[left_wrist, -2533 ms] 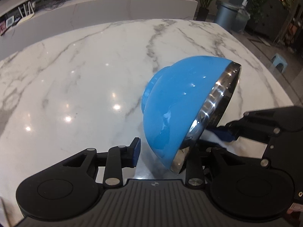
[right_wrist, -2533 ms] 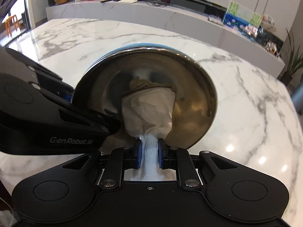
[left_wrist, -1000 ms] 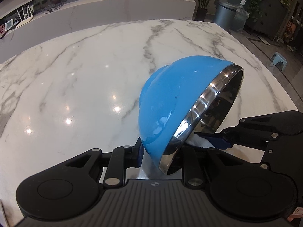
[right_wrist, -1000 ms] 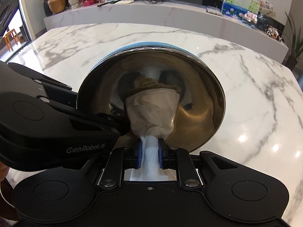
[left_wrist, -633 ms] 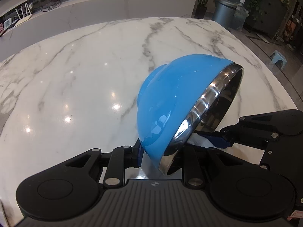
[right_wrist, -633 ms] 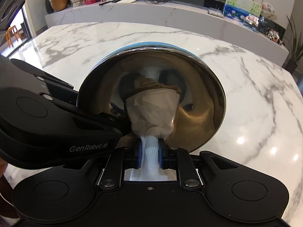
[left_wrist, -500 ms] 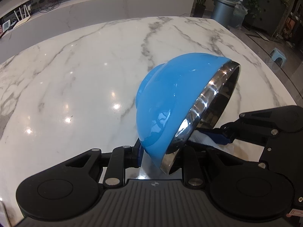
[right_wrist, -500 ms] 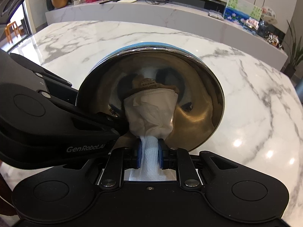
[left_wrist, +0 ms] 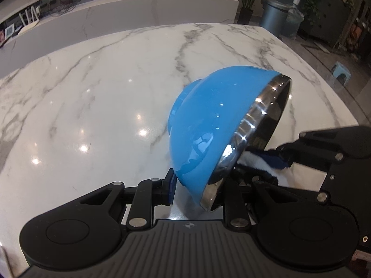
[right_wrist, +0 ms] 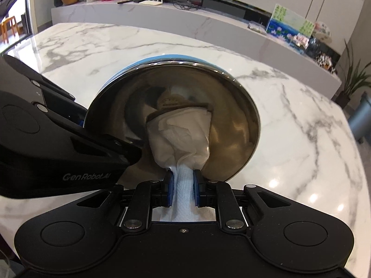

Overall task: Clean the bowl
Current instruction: 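Keep the bowl tilted with the left tool while the right tool rubs the cloth inside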

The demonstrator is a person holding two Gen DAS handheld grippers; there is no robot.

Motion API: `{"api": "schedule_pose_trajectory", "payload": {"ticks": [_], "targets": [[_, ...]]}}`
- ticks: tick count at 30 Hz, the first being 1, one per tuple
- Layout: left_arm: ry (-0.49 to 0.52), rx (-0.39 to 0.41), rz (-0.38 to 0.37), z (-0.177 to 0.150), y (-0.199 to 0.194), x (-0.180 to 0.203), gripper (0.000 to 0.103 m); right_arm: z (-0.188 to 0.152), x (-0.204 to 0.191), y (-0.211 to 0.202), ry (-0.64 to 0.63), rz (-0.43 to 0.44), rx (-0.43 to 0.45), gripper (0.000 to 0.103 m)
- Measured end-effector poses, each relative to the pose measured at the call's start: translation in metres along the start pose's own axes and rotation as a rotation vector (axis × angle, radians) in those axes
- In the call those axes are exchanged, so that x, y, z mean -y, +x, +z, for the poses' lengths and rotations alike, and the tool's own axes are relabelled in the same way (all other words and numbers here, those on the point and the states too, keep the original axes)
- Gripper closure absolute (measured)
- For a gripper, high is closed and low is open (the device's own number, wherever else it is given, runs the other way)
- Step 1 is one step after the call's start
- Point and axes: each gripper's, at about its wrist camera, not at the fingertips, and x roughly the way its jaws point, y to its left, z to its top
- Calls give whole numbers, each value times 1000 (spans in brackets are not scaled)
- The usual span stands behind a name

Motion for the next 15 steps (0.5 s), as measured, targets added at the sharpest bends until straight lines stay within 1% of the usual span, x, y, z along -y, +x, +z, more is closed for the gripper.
{"api": "schedule_pose_trajectory", "payload": {"ticks": [6, 9, 15], "targets": [[-11, -4, -4, 0, 2, 0, 79, 1, 7, -1, 75, 76, -13, 88], [-18, -4, -7, 0, 2, -1, 79, 3, 11, -2, 103, 96, -17, 88], [-11, -13, -16, 0, 1, -1, 84, 3, 11, -2, 100, 99, -19, 89]]}}
